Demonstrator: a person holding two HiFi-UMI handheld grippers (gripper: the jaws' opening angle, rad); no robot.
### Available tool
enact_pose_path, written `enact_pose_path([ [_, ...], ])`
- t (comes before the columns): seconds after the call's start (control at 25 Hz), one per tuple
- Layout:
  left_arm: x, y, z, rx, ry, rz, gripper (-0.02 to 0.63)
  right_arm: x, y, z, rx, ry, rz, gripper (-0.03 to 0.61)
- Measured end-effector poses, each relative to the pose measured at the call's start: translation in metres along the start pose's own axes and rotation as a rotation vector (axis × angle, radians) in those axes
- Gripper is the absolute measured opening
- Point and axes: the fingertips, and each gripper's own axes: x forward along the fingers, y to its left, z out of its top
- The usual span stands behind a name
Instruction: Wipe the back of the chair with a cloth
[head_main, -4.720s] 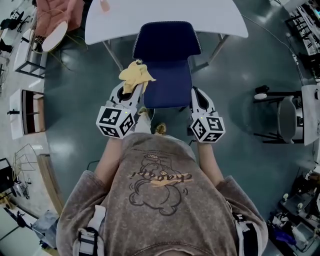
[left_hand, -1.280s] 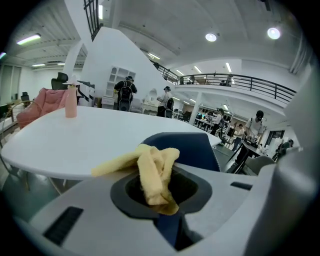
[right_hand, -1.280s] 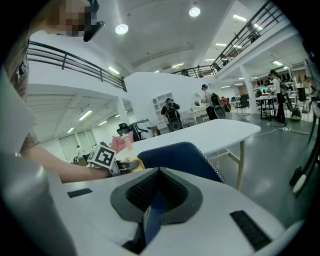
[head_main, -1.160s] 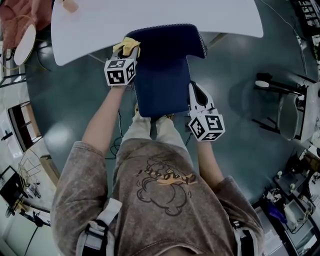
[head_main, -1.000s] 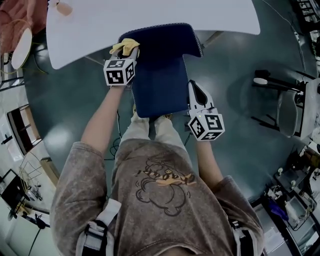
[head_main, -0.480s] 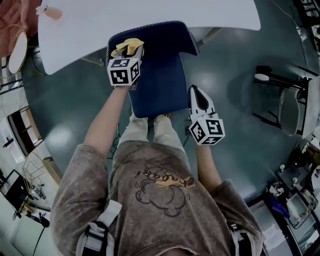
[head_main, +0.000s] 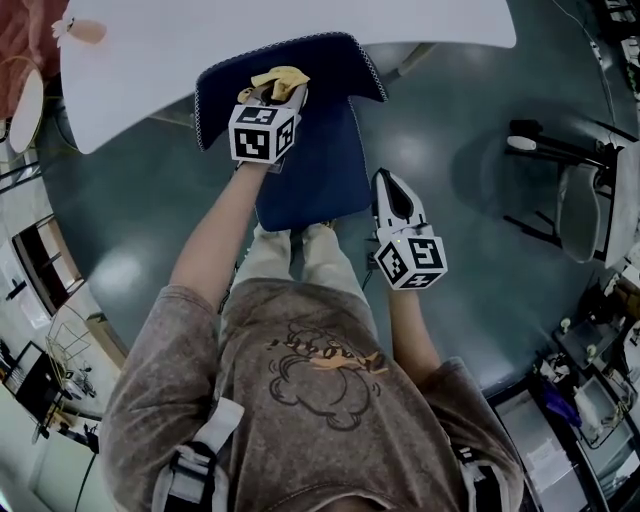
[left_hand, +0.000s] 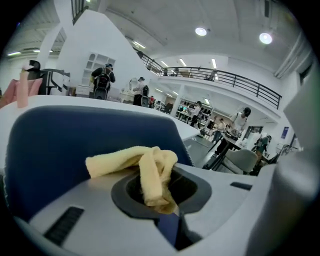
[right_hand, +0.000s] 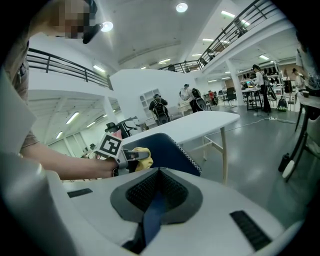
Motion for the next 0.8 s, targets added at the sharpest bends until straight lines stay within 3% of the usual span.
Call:
enact_pose_path([
  [0.44,0.061,-0.074,0.013,0.027,-0.005,-0.143,0.066,-0.016,-0.018,-0.015,0.023,-0.004,-0.032,0.026],
  [0.8,0.074,-0.117,0.006,0.036,-0.02,-0.253,0.066,-0.017,-0.031,-0.033,0.053,0.006,-0.06,0.026],
])
